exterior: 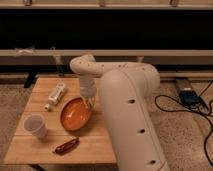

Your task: Drag the ceramic bowl in a circle

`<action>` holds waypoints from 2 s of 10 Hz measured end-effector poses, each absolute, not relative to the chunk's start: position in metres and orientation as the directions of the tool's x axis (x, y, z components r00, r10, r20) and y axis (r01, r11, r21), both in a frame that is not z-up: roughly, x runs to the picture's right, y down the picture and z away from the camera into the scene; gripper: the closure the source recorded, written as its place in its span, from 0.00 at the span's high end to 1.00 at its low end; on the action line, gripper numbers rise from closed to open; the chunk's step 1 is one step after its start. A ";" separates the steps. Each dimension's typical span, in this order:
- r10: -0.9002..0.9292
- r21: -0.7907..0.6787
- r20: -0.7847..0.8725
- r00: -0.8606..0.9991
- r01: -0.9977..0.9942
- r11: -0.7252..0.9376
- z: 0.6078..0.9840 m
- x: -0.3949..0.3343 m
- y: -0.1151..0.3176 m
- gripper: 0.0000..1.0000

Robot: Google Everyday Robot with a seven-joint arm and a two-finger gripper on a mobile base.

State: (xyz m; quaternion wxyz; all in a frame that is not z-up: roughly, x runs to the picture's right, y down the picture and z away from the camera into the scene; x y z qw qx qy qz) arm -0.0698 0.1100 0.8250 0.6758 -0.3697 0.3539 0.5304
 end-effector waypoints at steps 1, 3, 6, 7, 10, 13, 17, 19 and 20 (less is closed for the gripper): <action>0.459 -0.116 -0.870 0.179 -0.980 0.161 0.821 -0.068 0.111 0.00; 0.475 -0.082 -0.868 0.145 -0.985 0.150 0.815 -0.060 0.110 0.05; 0.501 -0.030 -0.861 0.093 -0.991 0.131 0.813 -0.052 0.108 0.31; 0.510 -0.006 -0.858 0.068 -0.993 0.121 0.814 -0.046 0.107 0.43; 0.523 0.039 -0.852 0.021 -0.994 0.103 0.817 -0.033 0.107 0.67; 0.534 0.067 -0.846 -0.009 -0.994 0.090 0.823 -0.025 0.105 0.67; 0.535 0.065 -0.845 0.004 -0.992 0.110 0.829 -0.031 0.104 0.67; 0.545 0.044 -0.837 0.045 -0.988 0.149 0.825 -0.045 0.096 0.67; 0.545 0.049 -0.837 0.041 -0.987 0.151 0.827 -0.041 0.097 0.67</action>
